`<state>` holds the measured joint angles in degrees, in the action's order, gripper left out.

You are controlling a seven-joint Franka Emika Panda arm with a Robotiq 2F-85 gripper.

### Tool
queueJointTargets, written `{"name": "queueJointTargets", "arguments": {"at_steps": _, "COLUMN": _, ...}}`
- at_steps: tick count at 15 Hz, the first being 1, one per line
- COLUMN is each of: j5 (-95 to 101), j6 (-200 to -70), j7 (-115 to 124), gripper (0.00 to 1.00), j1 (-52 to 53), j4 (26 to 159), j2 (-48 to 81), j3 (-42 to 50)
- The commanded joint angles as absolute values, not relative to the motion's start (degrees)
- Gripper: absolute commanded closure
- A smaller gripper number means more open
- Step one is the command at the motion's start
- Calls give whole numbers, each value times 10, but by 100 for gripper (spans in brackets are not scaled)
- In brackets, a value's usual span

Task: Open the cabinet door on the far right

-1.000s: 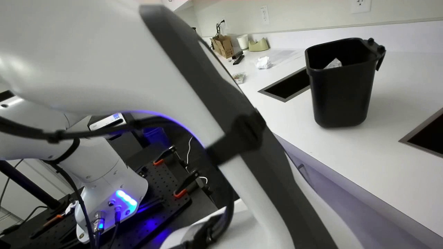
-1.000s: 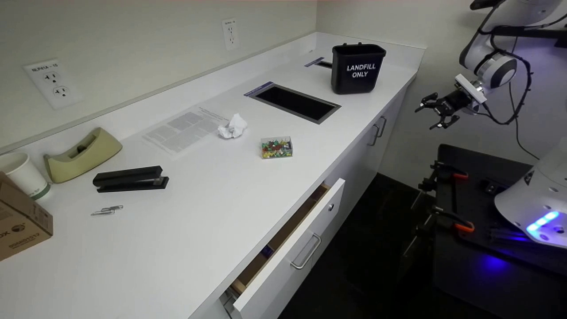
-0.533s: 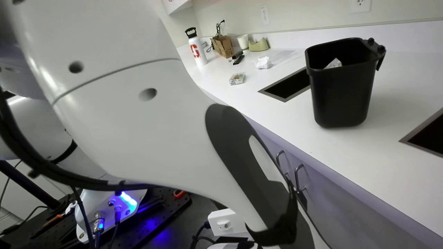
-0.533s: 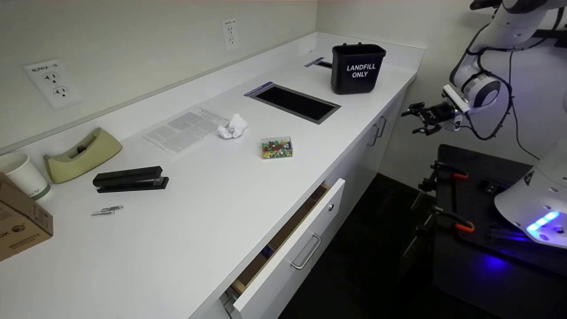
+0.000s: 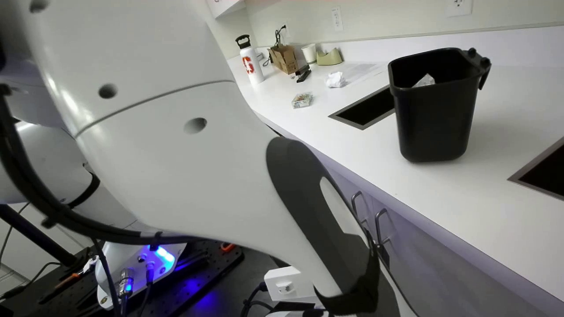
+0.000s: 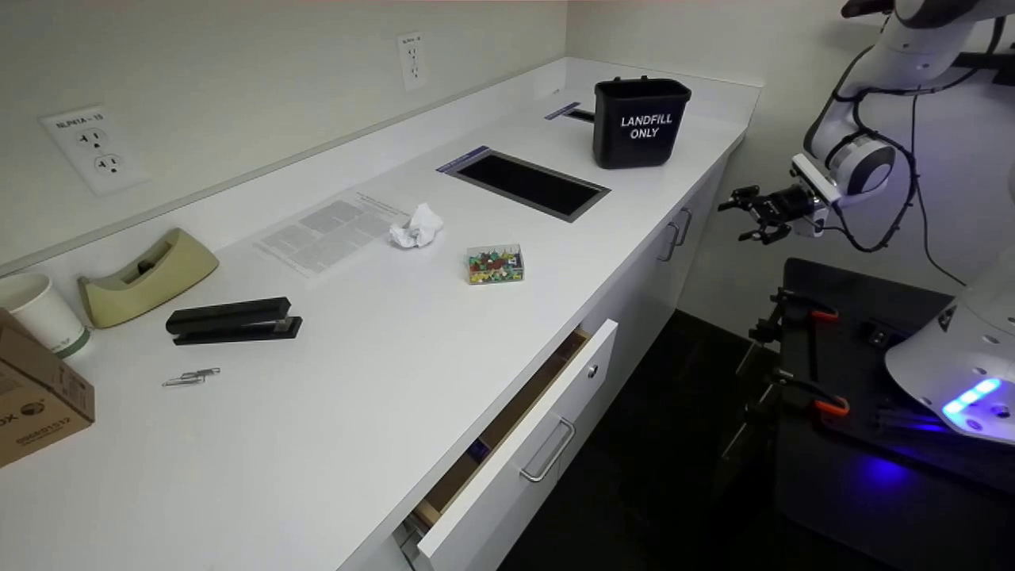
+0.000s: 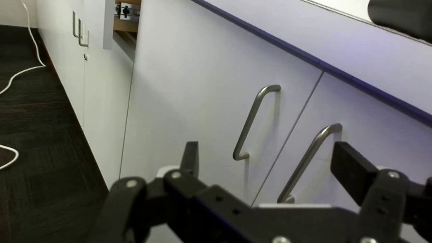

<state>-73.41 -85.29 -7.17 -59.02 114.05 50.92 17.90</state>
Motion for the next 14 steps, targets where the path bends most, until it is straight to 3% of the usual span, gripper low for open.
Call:
{"name": "queueJointTargets", "arguments": {"at_steps": 1, "j5": -768, "j6": -890, "j7": -32, "gripper": 0, "j1": -550, "j4": 1198, "j2": 472, "j3": 199}}
{"name": "queueJointTargets", "arguments": {"at_steps": 7, "j5": -887, "j6": -964, "j7": -4, "gripper": 0, "j1": -488, "j4": 1267, "j2": 431, "j3": 216}}
{"name": "queueJointTargets", "arguments": {"at_steps": 14, "j5": -869, "j6": -934, "j7": -9, "gripper": 0, "j1": -494, "j4": 1220, "j2": 480, "j3": 219}}
